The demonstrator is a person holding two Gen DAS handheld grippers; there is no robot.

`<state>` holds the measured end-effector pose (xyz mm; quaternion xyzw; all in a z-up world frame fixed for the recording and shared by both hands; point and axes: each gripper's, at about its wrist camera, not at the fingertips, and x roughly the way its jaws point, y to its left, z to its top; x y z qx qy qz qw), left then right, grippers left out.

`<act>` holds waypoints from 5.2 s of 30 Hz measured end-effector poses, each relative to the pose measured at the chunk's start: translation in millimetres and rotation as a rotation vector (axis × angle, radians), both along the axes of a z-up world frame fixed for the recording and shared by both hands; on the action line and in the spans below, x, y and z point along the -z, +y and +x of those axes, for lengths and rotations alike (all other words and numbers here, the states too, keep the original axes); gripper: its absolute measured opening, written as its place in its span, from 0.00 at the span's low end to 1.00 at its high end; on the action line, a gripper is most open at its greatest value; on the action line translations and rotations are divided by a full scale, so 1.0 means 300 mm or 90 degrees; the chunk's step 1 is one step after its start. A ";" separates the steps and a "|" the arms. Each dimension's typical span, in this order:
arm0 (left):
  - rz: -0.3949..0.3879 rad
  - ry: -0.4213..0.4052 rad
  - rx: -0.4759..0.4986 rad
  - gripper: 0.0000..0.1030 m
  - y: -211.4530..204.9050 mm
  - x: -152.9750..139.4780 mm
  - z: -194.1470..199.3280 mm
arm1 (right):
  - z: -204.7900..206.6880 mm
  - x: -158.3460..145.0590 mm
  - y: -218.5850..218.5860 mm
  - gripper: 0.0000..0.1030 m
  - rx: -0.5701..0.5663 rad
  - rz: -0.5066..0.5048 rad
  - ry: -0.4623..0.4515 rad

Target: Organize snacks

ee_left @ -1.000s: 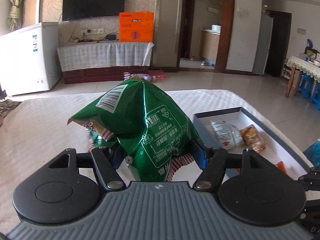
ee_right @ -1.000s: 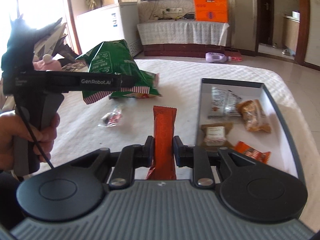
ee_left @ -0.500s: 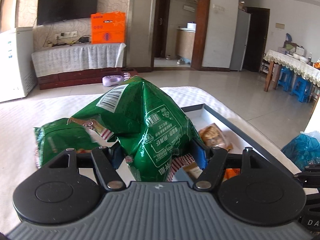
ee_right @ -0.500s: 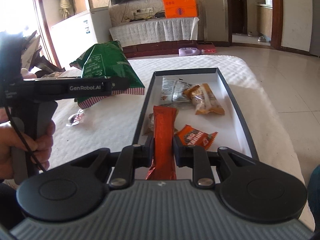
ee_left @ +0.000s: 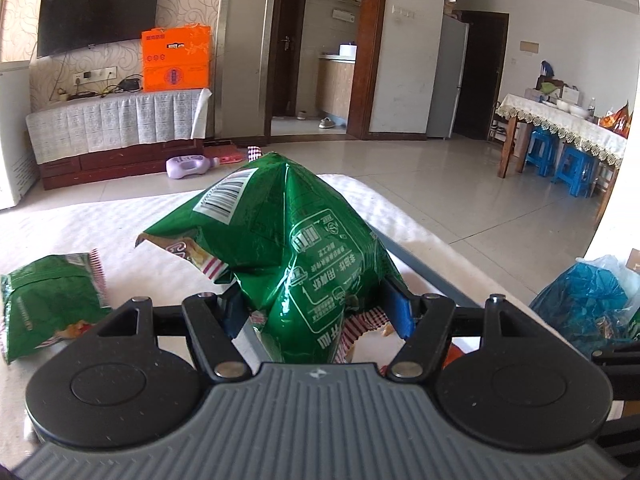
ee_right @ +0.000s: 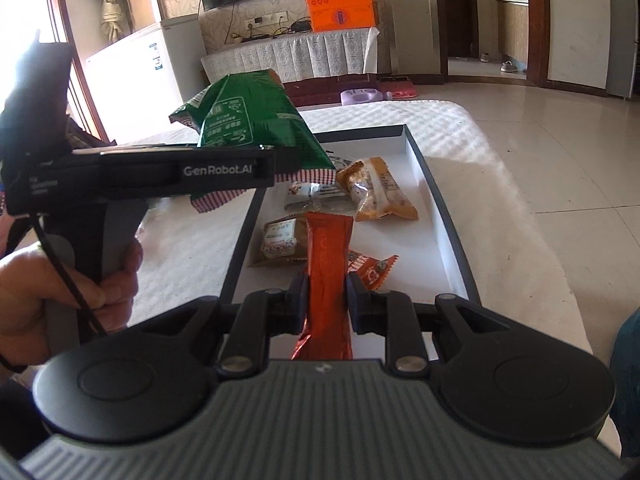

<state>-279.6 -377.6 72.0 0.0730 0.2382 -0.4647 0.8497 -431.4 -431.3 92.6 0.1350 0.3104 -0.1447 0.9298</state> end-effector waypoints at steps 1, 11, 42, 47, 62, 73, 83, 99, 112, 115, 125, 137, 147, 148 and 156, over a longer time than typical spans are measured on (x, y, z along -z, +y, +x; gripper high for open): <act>-0.002 0.001 0.004 0.70 -0.006 0.000 0.001 | -0.003 -0.001 -0.003 0.23 0.002 0.001 -0.001; 0.009 0.035 0.024 0.70 -0.105 0.047 0.062 | -0.004 -0.001 0.004 0.23 0.001 -0.004 0.009; 0.030 0.020 0.021 0.88 -0.211 0.076 0.103 | 0.040 0.023 0.010 0.23 0.003 -0.025 0.032; 0.023 0.008 0.020 0.88 -0.171 0.061 0.077 | 0.052 0.024 0.019 0.23 0.002 -0.022 0.025; 0.002 0.007 -0.009 0.93 -0.051 0.005 0.072 | 0.117 0.068 -0.011 0.22 0.043 -0.053 0.087; 0.031 -0.022 -0.036 0.93 0.103 -0.028 0.050 | 0.139 0.084 0.009 0.27 0.054 -0.095 0.120; 0.032 -0.020 -0.143 0.93 0.422 -0.095 0.078 | 0.133 -0.006 0.121 0.52 0.033 -0.085 -0.020; 0.042 -0.024 -0.352 0.94 0.944 -0.117 0.278 | 0.583 0.044 0.491 0.52 -0.143 -0.053 -0.007; 0.066 0.008 -0.355 0.94 0.930 -0.041 0.372 | 0.779 0.135 0.554 0.25 -0.181 -0.093 0.096; 0.076 0.018 -0.351 0.94 0.919 -0.026 0.368 | 0.724 0.118 0.531 0.21 -0.180 -0.087 0.108; 0.129 0.044 -0.256 0.93 0.804 0.065 0.211 | 0.525 0.101 0.482 0.19 -0.149 -0.077 0.145; 0.164 0.036 -0.183 0.18 0.715 0.173 0.192 | 0.482 0.110 0.473 0.19 -0.159 -0.077 0.135; 0.110 0.048 -0.189 0.16 0.755 0.116 0.183 | 0.431 0.044 0.461 0.19 -0.165 -0.065 0.085; 0.106 0.050 -0.192 0.16 0.756 0.113 0.184 | 0.422 0.035 0.463 0.19 -0.166 -0.062 0.078; 0.093 0.034 -0.192 0.16 0.724 0.079 0.167 | 0.362 -0.011 0.482 0.19 -0.170 -0.070 0.045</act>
